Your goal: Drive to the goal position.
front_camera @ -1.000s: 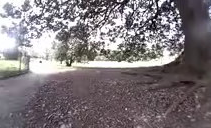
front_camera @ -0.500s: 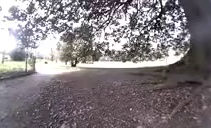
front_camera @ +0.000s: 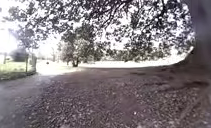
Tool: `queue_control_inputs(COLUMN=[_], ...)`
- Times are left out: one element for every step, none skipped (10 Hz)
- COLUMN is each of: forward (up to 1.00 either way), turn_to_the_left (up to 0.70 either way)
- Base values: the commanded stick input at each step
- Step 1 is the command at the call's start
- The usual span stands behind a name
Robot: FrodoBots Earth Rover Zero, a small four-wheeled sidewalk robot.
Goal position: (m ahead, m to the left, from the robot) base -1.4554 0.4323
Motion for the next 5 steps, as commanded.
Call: queue_control_inputs(forward=[0.7,0.7,0.7,0.7,0.7], turn_to_the_left=[0.01,0.01,0.01,0.01,0.01])
